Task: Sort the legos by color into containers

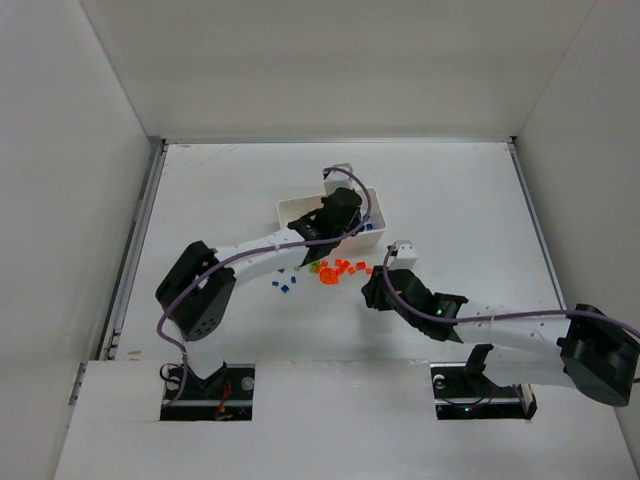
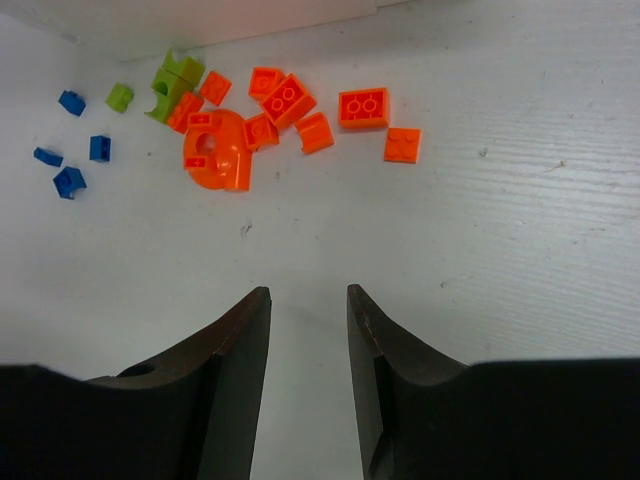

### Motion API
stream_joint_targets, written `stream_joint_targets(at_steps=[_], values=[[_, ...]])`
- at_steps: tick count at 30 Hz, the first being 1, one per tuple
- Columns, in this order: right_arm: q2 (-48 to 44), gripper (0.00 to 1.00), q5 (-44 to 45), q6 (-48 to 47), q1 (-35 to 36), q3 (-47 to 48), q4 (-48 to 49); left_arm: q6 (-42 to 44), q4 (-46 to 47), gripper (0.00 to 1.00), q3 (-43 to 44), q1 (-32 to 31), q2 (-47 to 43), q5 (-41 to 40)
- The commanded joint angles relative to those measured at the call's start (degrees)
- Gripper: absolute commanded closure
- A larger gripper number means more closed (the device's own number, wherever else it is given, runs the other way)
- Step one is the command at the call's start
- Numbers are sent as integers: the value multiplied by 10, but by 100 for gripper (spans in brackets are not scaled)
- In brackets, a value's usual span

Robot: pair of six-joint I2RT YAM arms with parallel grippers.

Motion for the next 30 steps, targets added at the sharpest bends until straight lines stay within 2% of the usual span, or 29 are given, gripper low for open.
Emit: stream_joint_targets(at_steps=[1,3,6,10,14,19,27,30], values=[[-23,58,24,22,8,-5,7,10,30,90,74,14,51,54],[-30,58,24,24,8,-9,8,8,33,88,95,17,75,58],[-32,58,24,26,9,-9,5,2,34,74,113,23,99,62],[-7,58,15,23,9,-2,22,0,39,64,96,26,82,60],[33,58,12,20,15,17,36,-2,50,65,45,40,40,58],[102,58,-2,4,21,52,66,-17,67,66,-76,57,-45,48],[228,42,-5,-21,40,133,66,-29,51,67,-262,86,-217,14],[269,42,-4,-28,41,161,68,-27,22,67,-311,89,-279,0]])
